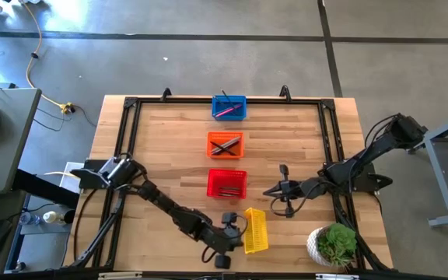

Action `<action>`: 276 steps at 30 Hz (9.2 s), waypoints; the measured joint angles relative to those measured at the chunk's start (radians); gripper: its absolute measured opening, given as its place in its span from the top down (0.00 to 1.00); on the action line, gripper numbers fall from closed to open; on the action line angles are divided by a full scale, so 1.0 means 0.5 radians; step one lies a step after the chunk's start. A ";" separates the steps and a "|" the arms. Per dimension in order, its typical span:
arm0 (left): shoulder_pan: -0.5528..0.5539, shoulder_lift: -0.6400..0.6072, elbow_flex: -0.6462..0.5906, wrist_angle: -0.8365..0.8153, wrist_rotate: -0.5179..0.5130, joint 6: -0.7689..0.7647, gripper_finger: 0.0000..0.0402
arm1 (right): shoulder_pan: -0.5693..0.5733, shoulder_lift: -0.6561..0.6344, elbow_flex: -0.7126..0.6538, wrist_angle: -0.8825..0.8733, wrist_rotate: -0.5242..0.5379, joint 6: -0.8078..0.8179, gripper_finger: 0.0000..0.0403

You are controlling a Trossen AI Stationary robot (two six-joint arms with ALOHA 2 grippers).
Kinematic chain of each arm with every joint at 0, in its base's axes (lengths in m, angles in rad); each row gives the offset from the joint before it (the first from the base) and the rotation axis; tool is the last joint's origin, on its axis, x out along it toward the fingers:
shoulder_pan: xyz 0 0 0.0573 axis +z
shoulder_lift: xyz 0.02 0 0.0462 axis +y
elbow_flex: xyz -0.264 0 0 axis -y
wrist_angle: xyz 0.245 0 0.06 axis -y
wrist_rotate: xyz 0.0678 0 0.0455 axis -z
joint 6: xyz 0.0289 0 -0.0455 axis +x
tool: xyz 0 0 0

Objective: Sort crayons/erasers/pens/pencils in bins
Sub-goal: Adjust the yellow bin, then put the orange eraser into the yellow bin

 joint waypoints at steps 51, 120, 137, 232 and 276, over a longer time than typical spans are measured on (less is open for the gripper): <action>-0.360 -0.833 -0.674 -0.268 -0.479 -0.239 1.00 | 0.061 1.123 1.855 -2.167 -0.437 0.321 1.00; 0.058 -0.355 -0.556 0.585 -0.079 0.189 1.00 | 0.156 1.157 1.930 -2.464 -0.771 -0.111 1.00; 0.057 -0.356 -0.555 0.548 -0.059 0.176 1.00 | 0.552 1.152 1.862 -2.530 -0.364 0.566 1.00; 0.236 -0.496 -0.773 1.304 0.495 -0.551 1.00 | 0.540 1.149 1.595 -1.185 0.535 -0.519 0.66; 0.386 -0.982 -1.324 1.249 0.188 -0.029 0.64 | 0.428 0.960 1.545 -2.178 -0.117 0.661 1.00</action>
